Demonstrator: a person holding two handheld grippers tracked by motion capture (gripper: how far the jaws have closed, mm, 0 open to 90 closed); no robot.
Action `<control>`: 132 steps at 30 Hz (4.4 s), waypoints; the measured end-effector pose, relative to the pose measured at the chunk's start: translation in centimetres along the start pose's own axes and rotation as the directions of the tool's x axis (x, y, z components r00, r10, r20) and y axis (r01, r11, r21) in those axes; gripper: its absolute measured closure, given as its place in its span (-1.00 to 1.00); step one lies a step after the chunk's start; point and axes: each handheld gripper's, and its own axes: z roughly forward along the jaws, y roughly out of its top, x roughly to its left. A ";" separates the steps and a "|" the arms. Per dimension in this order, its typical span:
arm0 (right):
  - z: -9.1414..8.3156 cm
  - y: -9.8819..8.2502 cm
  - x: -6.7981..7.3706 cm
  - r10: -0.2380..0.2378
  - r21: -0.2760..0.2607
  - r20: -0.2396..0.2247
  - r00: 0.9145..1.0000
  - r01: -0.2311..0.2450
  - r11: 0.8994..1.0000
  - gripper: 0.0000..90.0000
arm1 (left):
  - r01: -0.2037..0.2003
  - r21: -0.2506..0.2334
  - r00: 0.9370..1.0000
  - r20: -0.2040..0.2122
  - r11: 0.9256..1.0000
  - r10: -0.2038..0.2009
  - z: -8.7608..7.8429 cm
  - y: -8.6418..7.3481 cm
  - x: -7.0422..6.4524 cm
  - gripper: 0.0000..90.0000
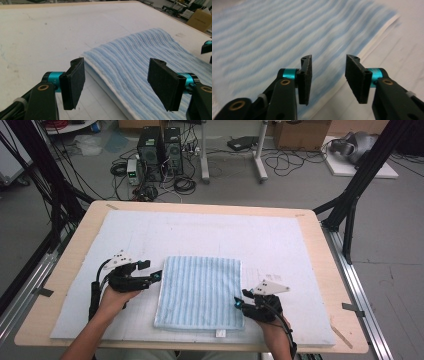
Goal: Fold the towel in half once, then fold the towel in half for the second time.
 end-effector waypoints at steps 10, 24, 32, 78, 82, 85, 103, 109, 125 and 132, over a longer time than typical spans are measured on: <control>1.7 4.0 -3.6 -0.011 -0.041 0.149 0.989 0.018 0.999 0.90 | -0.022 0.040 1.000 -0.011 0.999 0.022 3.6 2.4 2.6 -0.09; 7.5 5.0 -6.1 0.047 0.117 0.115 0.992 -0.060 0.991 0.79 | -0.056 0.248 0.992 -0.095 0.967 0.082 8.7 1.0 2.5 0.61; 7.4 6.2 -6.6 0.019 0.097 0.125 0.992 -0.031 0.995 0.59 | -0.061 0.153 0.981 -0.174 0.986 0.088 8.3 2.3 2.7 0.21; -2.0 6.2 -7.2 0.048 -0.151 0.177 0.983 -0.021 0.988 -0.65 | 0.021 -0.065 0.998 -0.055 0.998 -0.025 1.1 2.9 2.6 -0.66; -2.2 5.2 -7.4 0.057 -0.143 0.186 0.981 -0.030 0.989 -0.72 | 0.012 -0.083 0.998 -0.055 0.996 -0.017 0.4 3.0 2.3 -0.66; -2.4 4.9 -7.7 0.079 -0.148 0.185 0.980 -0.051 0.988 -0.72 | 0.012 -0.087 0.998 -0.061 0.996 -0.017 0.3 3.0 2.2 -0.66; -2.8 4.7 -7.8 0.103 -0.155 0.185 0.977 -0.075 0.985 -0.72 | 0.011 -0.111 0.997 -0.075 0.994 -0.019 -0.2 3.3 1.9 -0.64; -1.7 4.6 -7.9 0.116 -0.139 0.181 0.976 -0.092 0.986 -0.72 | 0.019 -0.115 0.997 -0.076 0.993 -0.028 -0.2 3.5 2.6 -0.63; -0.5 5.1 -7.7 0.096 -0.113 0.181 0.979 -0.077 0.991 -0.72 | 0.030 -0.033 0.996 -0.078 0.999 -0.032 3.3 5.2 4.5 -0.59; -0.7 5.0 -7.9 0.101 -0.113 0.180 0.979 -0.081 0.990 -0.72 | 0.032 0.015 0.997 -0.072 0.999 -0.031 5.4 5.3 4.8 -0.48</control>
